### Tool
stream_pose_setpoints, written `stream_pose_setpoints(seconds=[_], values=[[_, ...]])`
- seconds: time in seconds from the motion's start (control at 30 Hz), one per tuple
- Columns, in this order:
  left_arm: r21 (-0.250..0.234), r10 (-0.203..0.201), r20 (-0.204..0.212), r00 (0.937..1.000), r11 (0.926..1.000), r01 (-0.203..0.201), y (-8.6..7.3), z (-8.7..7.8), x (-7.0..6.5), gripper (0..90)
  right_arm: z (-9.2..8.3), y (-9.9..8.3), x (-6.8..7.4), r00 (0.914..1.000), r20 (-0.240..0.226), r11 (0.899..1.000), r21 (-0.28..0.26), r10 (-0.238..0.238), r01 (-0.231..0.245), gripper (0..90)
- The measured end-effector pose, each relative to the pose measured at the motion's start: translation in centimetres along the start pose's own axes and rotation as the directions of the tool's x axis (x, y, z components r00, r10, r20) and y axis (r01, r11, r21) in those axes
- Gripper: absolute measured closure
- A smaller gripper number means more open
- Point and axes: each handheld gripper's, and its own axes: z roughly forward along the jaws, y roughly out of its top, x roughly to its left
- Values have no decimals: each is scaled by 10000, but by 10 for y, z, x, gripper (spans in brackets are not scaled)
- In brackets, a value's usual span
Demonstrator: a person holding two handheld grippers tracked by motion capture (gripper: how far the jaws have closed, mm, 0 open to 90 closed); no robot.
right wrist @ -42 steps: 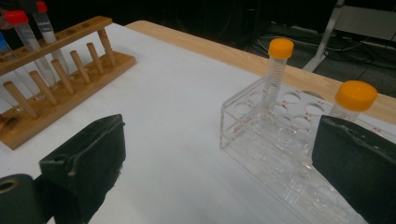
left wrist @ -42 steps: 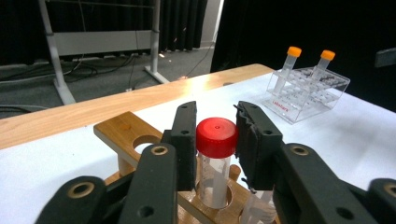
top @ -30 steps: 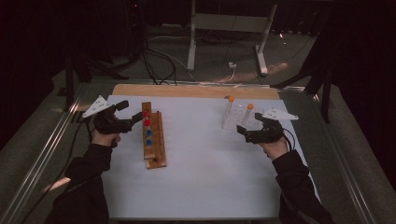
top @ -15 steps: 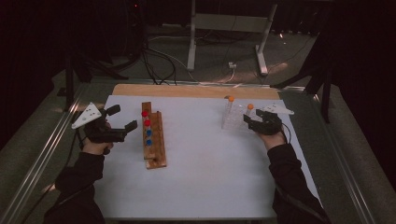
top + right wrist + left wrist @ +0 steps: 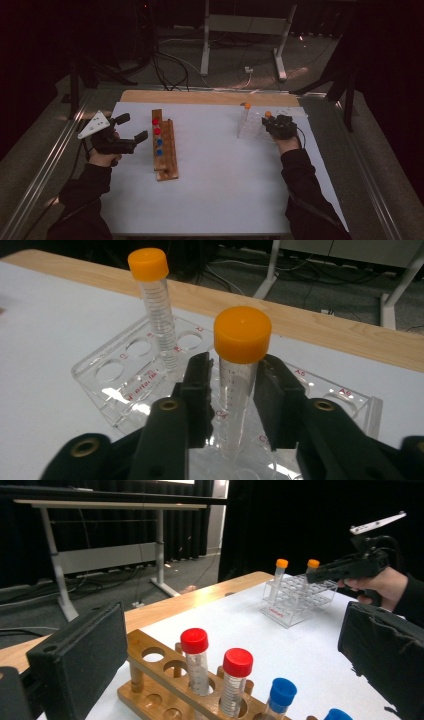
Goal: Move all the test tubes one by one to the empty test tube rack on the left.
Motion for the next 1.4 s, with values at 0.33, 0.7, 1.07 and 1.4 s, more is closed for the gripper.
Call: stream_pose_setpoints(seconds=[0.33, 0.7, 1.07, 1.4], values=[[135, -108, 149, 9998, 9999, 106, 2, 1, -1, 7, -11, 15, 0, 9999, 37, 9996, -227, -147, 148, 753], [387, 135, 656, 9978, 9991, -160, 19, 2, -15, 7, -48, 48, 8, 9976, -282, 9924, -1074, -639, 605, 754], [490, 91, 1492, 9888, 9987, -166, 32, 13, -37, 7, -69, 53, 58, 9580, -2171, 9790, -1203, -1875, 1644, 754], [715, 105, 2099, 9777, 9971, -260, 34, 32, -63, 7, -76, 42, 108, 8853, -3788, 9629, -1159, -2696, 2437, 754]])
